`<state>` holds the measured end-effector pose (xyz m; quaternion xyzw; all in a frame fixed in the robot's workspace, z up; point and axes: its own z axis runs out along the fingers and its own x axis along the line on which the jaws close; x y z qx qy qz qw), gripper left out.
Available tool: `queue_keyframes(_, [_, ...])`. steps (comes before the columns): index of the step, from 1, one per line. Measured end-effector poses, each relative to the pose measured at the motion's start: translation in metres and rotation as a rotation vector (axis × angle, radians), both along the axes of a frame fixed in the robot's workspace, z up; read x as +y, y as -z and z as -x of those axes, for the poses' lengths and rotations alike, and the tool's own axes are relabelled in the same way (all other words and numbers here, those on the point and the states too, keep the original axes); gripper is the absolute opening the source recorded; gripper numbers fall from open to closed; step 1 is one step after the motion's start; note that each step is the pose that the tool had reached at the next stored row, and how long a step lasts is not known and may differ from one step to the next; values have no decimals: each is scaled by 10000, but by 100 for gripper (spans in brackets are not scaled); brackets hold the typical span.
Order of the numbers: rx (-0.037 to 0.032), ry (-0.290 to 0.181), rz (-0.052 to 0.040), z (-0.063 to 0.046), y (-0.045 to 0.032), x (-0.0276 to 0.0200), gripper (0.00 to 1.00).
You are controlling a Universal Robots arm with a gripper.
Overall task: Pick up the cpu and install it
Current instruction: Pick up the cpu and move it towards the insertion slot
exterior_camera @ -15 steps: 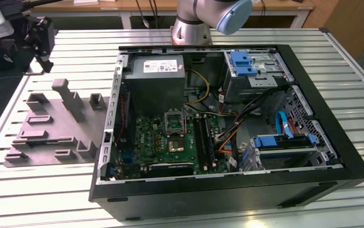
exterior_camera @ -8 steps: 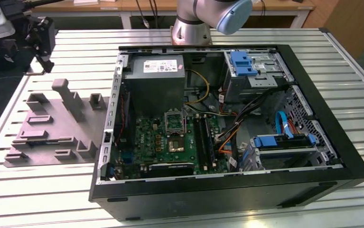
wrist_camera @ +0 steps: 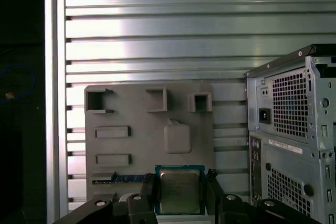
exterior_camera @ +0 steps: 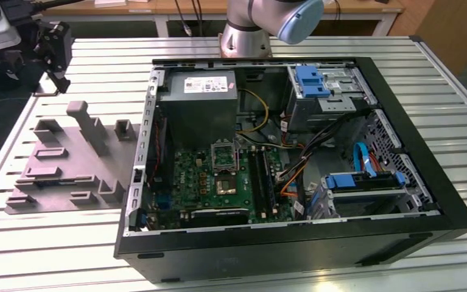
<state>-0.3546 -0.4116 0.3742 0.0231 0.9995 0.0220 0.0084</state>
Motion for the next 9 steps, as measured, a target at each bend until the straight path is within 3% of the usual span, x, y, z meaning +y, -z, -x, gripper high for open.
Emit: queue_keyframes(9, [0,1,0,-26,3,0,47])
